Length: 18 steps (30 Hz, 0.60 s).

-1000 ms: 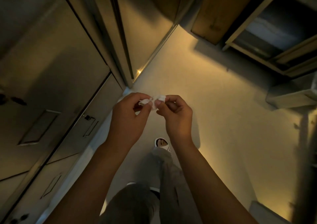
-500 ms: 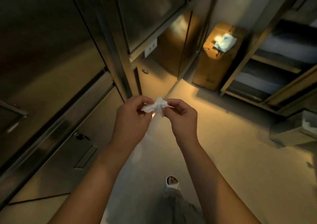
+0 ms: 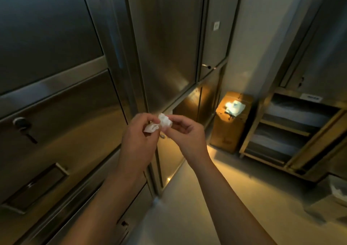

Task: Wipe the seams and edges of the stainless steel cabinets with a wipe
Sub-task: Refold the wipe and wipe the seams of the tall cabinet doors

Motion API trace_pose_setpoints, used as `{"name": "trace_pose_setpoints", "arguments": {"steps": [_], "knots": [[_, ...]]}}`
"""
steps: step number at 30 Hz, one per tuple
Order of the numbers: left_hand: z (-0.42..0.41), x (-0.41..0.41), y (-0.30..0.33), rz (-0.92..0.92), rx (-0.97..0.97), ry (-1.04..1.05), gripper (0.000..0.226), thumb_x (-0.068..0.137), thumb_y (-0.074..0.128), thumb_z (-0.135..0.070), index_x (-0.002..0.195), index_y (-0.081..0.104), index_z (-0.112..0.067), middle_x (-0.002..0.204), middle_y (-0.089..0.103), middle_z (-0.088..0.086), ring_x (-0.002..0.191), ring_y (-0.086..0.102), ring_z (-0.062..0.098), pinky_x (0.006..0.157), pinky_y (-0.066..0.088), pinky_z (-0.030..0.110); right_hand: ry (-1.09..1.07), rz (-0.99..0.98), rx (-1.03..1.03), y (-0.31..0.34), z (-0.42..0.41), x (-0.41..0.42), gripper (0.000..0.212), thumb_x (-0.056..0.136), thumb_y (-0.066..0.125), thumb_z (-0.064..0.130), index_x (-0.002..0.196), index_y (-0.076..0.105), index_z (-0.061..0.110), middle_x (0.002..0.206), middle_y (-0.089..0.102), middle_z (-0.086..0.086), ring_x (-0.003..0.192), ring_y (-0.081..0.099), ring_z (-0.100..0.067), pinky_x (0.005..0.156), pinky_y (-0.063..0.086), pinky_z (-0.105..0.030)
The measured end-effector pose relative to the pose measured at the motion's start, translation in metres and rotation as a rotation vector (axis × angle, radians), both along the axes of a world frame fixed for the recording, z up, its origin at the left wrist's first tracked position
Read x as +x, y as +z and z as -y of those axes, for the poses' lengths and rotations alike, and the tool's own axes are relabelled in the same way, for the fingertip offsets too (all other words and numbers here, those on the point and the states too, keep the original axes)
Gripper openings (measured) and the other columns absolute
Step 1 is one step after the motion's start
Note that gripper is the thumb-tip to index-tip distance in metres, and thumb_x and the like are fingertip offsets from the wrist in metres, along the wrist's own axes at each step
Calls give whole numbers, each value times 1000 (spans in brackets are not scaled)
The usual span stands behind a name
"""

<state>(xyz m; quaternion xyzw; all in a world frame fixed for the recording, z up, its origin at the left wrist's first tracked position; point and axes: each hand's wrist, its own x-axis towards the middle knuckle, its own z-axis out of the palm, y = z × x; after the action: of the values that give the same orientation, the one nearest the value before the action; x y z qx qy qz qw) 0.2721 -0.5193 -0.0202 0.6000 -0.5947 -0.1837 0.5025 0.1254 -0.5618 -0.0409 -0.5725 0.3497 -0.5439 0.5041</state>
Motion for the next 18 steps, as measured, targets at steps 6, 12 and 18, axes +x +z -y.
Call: {"name": "trace_pose_setpoints", "arguments": {"steps": [6,12,18], "knots": [[7,-3,63,-9,-107,-42,17,95,71,-16,102,69,-32,98,70,-17,94,69,2,78,62,36,61,-125,-132,67,18,-12,41,84,85,13,121,74,24,114,75,5,111,70,-13,95,60,-41],[17,-8,107,64,-164,-9,29,92,73,-8,102,69,-34,100,68,-20,95,65,-4,78,58,26,42,-120,-178,117,29,-23,30,86,82,15,113,77,28,110,76,10,109,70,-8,95,60,-40],[31,-15,131,175,-234,48,36,90,73,-7,107,64,-36,109,60,-24,104,58,-8,79,51,16,-53,-148,-241,143,47,-32,27,91,77,17,113,73,32,109,74,18,105,69,0,92,61,-34]]}}
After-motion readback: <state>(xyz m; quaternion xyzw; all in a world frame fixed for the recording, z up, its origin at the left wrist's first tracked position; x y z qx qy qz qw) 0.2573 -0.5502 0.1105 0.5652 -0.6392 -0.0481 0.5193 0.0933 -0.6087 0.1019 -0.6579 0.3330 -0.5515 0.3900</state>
